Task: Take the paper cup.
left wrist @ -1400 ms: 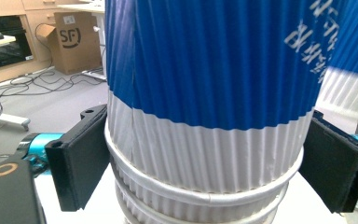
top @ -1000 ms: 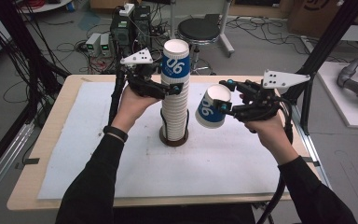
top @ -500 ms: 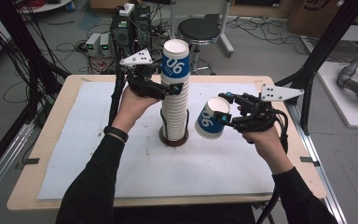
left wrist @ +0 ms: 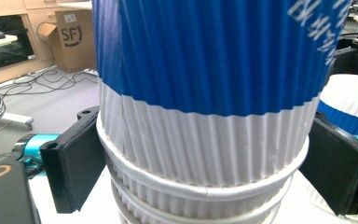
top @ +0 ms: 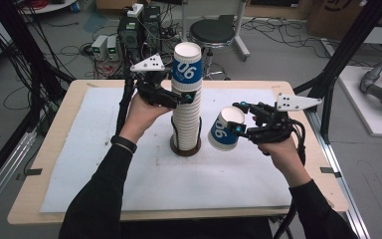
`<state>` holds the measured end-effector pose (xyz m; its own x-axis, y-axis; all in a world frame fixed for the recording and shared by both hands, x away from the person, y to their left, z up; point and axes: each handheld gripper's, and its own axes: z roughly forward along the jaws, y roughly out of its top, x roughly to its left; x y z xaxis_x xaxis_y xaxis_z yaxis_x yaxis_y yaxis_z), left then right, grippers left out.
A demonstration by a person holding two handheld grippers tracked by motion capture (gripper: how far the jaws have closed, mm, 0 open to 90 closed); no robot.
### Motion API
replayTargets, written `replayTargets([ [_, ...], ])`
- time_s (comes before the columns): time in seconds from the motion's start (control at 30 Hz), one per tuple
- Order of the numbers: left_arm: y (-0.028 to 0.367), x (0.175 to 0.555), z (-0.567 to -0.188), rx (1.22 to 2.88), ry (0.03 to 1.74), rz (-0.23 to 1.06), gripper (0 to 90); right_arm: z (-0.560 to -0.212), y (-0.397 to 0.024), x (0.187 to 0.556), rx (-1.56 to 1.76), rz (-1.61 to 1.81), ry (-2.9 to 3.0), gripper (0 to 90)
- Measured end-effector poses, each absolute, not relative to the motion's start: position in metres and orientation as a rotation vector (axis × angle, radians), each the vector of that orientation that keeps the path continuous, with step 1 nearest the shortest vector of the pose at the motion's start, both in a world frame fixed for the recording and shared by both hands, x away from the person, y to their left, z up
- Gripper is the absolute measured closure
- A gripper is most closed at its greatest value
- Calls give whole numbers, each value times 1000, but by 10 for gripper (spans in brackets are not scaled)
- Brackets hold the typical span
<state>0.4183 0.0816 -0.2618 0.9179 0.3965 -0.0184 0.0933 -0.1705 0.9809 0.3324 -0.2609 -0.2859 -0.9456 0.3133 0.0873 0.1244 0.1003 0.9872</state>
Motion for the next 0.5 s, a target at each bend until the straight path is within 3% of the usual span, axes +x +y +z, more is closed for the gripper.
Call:
replayTargets([
  [0.5,103,398,-267,1753,387,340,93,-288,-261,334,453,1947,2230,311],
])
